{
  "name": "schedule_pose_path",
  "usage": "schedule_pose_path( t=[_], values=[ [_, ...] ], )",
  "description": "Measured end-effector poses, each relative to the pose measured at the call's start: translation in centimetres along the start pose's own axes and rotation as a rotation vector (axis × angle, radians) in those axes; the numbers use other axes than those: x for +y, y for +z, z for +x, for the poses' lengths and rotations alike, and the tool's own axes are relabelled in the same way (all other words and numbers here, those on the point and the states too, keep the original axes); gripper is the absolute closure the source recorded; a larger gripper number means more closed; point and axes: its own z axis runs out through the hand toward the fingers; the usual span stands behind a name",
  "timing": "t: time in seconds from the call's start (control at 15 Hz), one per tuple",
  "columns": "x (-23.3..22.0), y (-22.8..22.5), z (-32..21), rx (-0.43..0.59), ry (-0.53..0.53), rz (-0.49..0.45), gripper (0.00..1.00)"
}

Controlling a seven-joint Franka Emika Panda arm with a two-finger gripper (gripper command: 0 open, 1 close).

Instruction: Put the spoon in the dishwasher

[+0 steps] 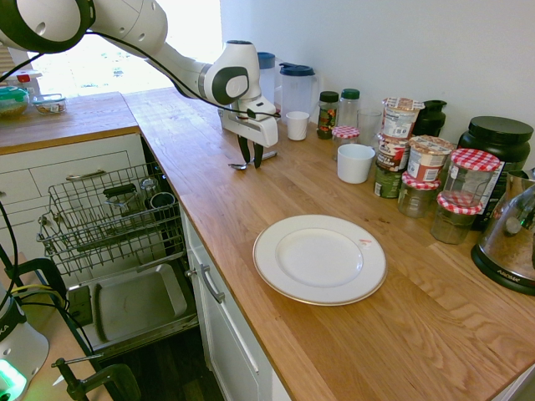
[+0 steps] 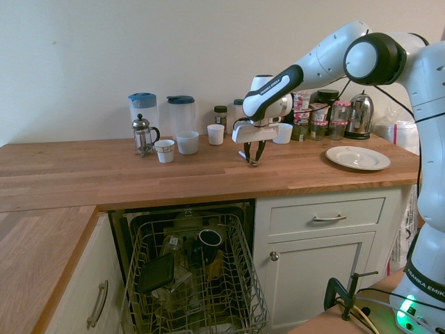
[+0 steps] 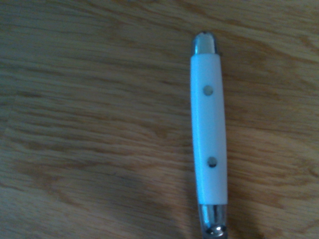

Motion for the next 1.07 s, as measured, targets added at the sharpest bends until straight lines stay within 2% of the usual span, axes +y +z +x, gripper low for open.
schedule_pose_path(
  t=[0.47,0.8,1.07],
  values=[
    [-0.3,-0.1,-0.5,-0.003,-0.004,0.005,1.0],
    [0.1,-0.4,-0.2,-0.031,0.06,0.008,1.0],
    [0.0,-4.4,-0.9,-0.028,0.11,0.031,1.0]
  ],
)
